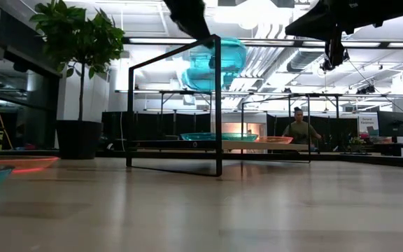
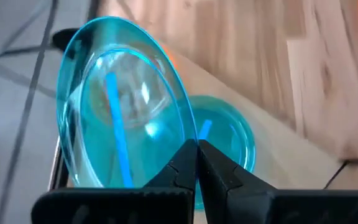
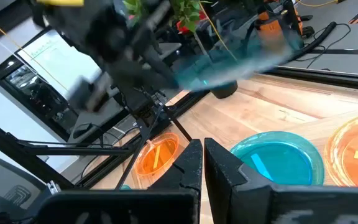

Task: Place and stack plates onto a shelf
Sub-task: Stack the top blue plate on top of the blue plate on the shelf

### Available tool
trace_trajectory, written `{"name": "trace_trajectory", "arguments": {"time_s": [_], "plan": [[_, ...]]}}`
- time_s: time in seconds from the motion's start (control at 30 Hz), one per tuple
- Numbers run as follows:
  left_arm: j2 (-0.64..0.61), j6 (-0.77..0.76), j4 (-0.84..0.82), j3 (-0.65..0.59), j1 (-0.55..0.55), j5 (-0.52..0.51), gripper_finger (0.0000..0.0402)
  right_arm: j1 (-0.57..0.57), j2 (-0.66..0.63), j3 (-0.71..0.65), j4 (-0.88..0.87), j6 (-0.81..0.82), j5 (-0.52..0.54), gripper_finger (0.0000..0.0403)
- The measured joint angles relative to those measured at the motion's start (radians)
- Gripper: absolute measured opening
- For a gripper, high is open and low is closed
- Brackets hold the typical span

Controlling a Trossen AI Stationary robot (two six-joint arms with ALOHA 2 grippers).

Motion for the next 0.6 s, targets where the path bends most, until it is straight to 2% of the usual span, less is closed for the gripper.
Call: {"name": "trace_trajectory", "arguments": {"time_s": [0.13,0.27,0.6], "plan": [[0.079,0.112,0.001,0.000,-0.025,0.000,0.0000,0.000,0.000,0.000,-0.001,0.000,0.000,0.0000],[0.135,0.152,0.002,0.000,-0.039,0.001,0.0000,0.000,0.000,0.000,-0.006,0.000,0.000,0.0000],[0.157,0.108,-0.006,0.000,-0.036,0.046,0.0000,0.000,0.000,0.000,-0.007,0.000,0.000,0.0000]]}}
